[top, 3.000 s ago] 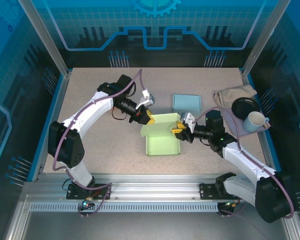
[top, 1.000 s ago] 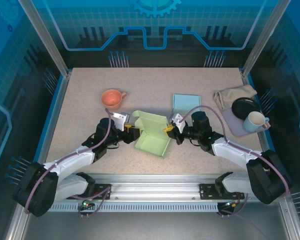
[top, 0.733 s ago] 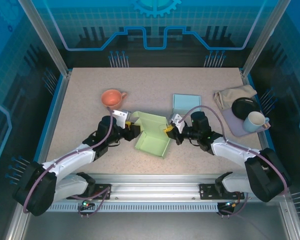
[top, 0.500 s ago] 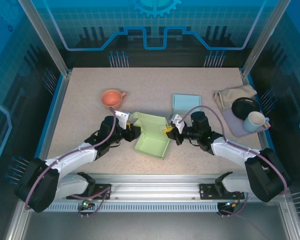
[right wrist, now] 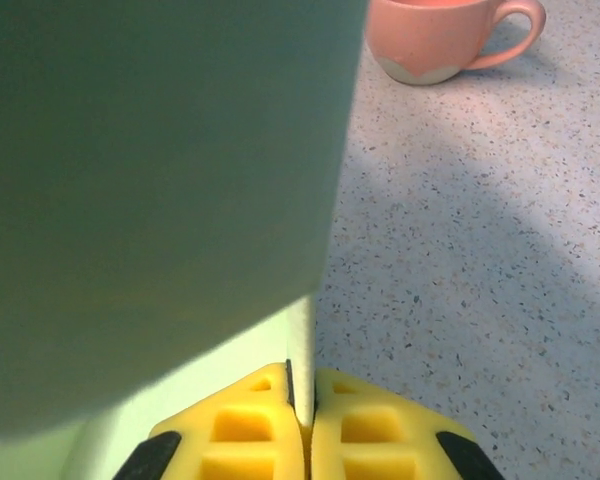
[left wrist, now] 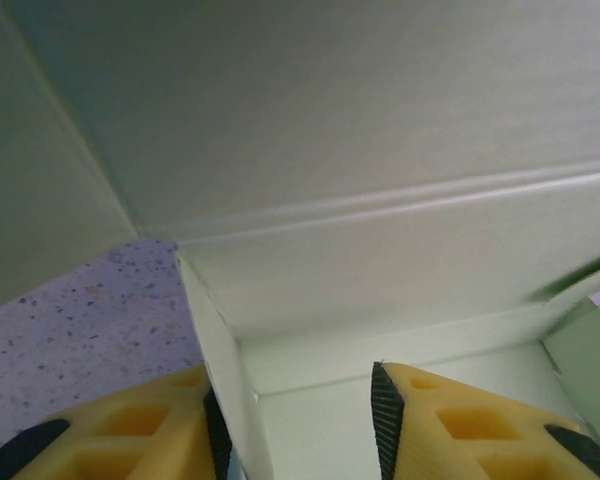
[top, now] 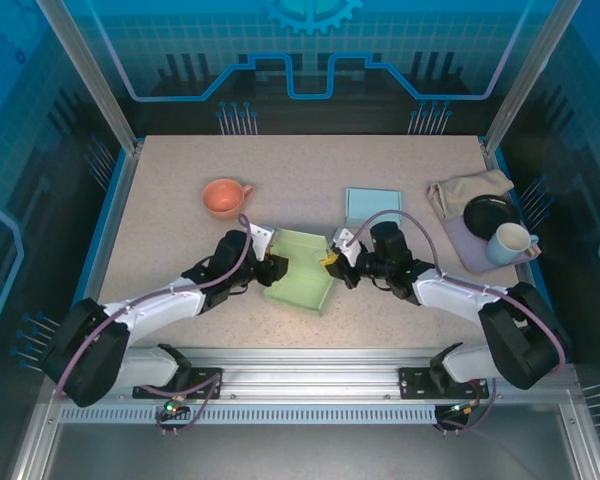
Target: Fold the paper box
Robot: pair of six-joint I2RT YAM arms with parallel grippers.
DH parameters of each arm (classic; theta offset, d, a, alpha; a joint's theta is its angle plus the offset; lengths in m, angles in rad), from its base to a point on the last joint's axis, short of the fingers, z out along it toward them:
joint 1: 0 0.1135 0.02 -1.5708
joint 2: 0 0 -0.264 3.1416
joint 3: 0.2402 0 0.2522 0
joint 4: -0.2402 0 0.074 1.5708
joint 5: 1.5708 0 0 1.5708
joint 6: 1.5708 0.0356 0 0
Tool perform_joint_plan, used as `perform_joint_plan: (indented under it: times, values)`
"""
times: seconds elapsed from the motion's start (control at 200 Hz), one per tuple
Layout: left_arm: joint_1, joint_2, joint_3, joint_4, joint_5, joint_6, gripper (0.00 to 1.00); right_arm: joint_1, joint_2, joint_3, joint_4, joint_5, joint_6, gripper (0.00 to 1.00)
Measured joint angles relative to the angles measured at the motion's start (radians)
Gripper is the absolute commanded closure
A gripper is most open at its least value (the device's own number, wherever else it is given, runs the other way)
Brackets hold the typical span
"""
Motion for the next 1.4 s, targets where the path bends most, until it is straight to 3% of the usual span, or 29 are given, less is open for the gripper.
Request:
perform_joint_plan:
  times: [0.28, 0.57, 0.985, 1.185, 1.401]
  values:
    - [-0.053, 0.054, 0.005, 0.018, -0.071, 0.0, 0.65, 0.017, -0.021, 0.001, -0.071, 0.127, 0.004, 0.58]
    - [-0.157, -0.005, -0.038, 0.065, -0.196, 0.011, 0.66, 0.044, -0.215, -0.047, -0.113, 0.21, 0.058, 0.48]
    - [-0.224, -0.018, -0.084, 0.099, -0.283, 0.006, 0.67, 0.056, -0.498, -0.076, -0.297, 0.337, 0.214, 0.34]
    - [-0.233, -0.047, -0.084, 0.097, -0.295, 0.0, 0.66, 0.056, -0.568, -0.038, -0.431, 0.415, 0.298, 0.31]
    - [-0.249, -0.056, -0.084, 0.093, -0.295, -0.001, 0.67, 0.056, -0.496, 0.127, -0.505, 0.483, 0.378, 0.32]
